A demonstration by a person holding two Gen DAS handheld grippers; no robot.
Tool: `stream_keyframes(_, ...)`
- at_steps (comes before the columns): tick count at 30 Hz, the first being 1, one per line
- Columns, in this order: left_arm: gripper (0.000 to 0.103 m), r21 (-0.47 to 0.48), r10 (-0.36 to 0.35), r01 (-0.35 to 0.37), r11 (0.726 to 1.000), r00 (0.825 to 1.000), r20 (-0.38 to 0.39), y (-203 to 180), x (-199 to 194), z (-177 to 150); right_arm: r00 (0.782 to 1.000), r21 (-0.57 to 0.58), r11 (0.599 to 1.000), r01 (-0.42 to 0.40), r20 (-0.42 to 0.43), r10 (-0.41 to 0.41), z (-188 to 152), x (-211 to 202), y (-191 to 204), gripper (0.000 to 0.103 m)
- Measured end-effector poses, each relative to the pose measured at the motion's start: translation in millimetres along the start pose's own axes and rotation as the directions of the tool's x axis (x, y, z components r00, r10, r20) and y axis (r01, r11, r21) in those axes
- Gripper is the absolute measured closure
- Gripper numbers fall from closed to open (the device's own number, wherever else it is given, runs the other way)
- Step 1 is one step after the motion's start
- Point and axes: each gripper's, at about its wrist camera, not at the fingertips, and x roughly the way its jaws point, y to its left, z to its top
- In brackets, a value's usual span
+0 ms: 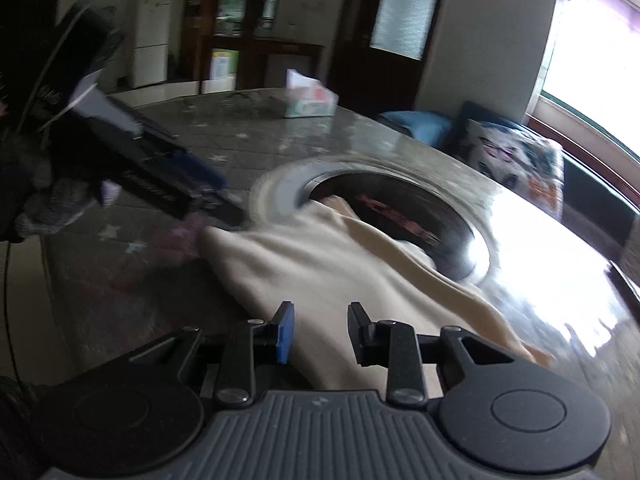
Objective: Fold clothes
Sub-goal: 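Release the folded shirt with both tools and withdraw, then grasp the folded cream shirt edge with the left tool while the right tool grasps beside it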
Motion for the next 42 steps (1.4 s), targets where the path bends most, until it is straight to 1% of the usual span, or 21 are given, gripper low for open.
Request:
stream_keyframes(1, 0.035, -0.017, -0.002, 0.002, 1.0, 1.0, 0.002, 2, 0, 1, 1.0, -0.016, 1.0, -0.017, 0.001, 0.017, 4, 4, 5, 0.066)
stream_keyframes(3, 0.029, -0.048, -0.009, 0.01, 0.999, 1.0, 0.006, 7, 0, 3, 0.999, -0.05, 0.998, -0.043, 0.002, 0.043, 11, 13, 14, 0.066)
stream_keyframes(5, 0.021, -0.075, -0.018, 0.018, 0.997, 1.0, 0.009, 10, 1, 5, 0.998, -0.082, 0.994, -0.066, -0.002, 0.066, 17, 20, 24, 0.065)
stream_keyframes(6, 0.02, -0.088, -0.025, 0.025, 0.996, 1.0, 0.008, 11, 2, 6, 0.997, -0.097, 0.992, -0.076, -0.004, 0.076, 19, 24, 29, 0.063)
stream_keyframes(8, 0.016, -0.115, -0.041, 0.041, 0.993, 0.999, 0.002, 13, 5, 8, 0.996, -0.123, 0.989, -0.088, -0.009, 0.087, 22, 30, 36, 0.062)
stream_keyframes(12, 0.016, -0.167, -0.088, 0.086, 0.982, 0.996, -0.007, 15, 10, 12, 0.995, -0.176, 0.98, -0.095, -0.013, 0.094, 25, 42, 52, 0.062)
stream_keyframes(17, 0.021, -0.237, -0.151, 0.138, 0.962, 0.988, -0.038, 14, 19, 15, 0.998, -0.225, 0.973, -0.057, -0.008, 0.057, 25, 49, 63, 0.065)
stream_keyframes(19, 0.021, -0.275, -0.178, 0.157, 0.949, 0.983, -0.053, 14, 22, 16, 0.999, -0.22, 0.975, -0.039, -0.002, 0.039, 23, 48, 63, 0.078)
stream_keyframes(20, 0.021, -0.296, -0.189, 0.163, 0.941, 0.98, -0.059, 15, 24, 16, 0.999, -0.209, 0.977, -0.037, 0.001, 0.038, 25, 48, 61, 0.08)
stream_keyframes(21, 0.022, -0.32, -0.201, 0.17, 0.932, 0.977, -0.066, 15, 26, 16, 0.999, -0.191, 0.981, -0.043, 0.007, 0.045, 25, 46, 58, 0.089)
stream_keyframes(23, 0.024, -0.371, -0.23, 0.185, 0.91, 0.97, -0.078, 16, 29, 18, 0.998, -0.151, 0.987, -0.056, 0.022, 0.06, 26, 39, 52, 0.09)
stream_keyframes(27, 0.027, -0.491, -0.286, 0.202, 0.848, 0.953, -0.102, 20, 39, 20, 0.996, -0.088, 0.993, -0.073, 0.054, 0.078, 26, 28, 40, 0.093)
stream_keyframes(30, 0.033, -0.55, -0.311, 0.202, 0.81, 0.944, -0.111, 20, 45, 22, 0.993, -0.045, 0.996, -0.083, 0.079, 0.086, 26, 18, 32, 0.093)
stream_keyframes(32, 0.047, -0.583, -0.326, 0.202, 0.787, 0.938, -0.115, 20, 50, 22, 0.992, -0.024, 0.996, -0.086, 0.096, 0.088, 25, 12, 27, 0.094)
stream_keyframes(33, 0.051, -0.604, -0.338, 0.203, 0.771, 0.934, -0.118, 20, 52, 22, 0.991, -0.019, 0.996, -0.088, 0.101, 0.09, 24, 10, 25, 0.094)
stream_keyframes(35, 0.065, -0.637, -0.359, 0.206, 0.743, 0.925, -0.12, 22, 57, 20, 0.989, -0.009, 0.995, -0.096, 0.111, 0.096, 23, 6, 22, 0.094)
stream_keyframes(36, 0.069, -0.652, -0.368, 0.206, 0.729, 0.922, -0.12, 23, 59, 18, 0.988, -0.007, 0.995, -0.101, 0.114, 0.101, 22, 4, 22, 0.094)
stream_keyframes(37, 0.077, -0.666, -0.375, 0.206, 0.717, 0.919, -0.12, 24, 62, 17, 0.988, -0.006, 0.995, -0.104, 0.115, 0.104, 21, 2, 22, 0.094)
stream_keyframes(38, 0.081, -0.676, -0.376, 0.202, 0.709, 0.919, -0.12, 25, 63, 16, 0.987, -0.005, 0.994, -0.107, 0.117, 0.106, 21, 0, 22, 0.094)
stream_keyframes(40, 0.084, -0.689, -0.376, 0.199, 0.697, 0.919, -0.115, 27, 63, 13, 0.987, 0.0, 0.993, -0.116, 0.113, 0.115, 19, 0, 21, 0.094)
stream_keyframes(42, 0.085, -0.69, -0.373, 0.199, 0.696, 0.921, -0.11, 28, 63, 12, 0.986, 0.01, 0.992, -0.126, 0.111, 0.124, 16, -3, 19, 0.093)
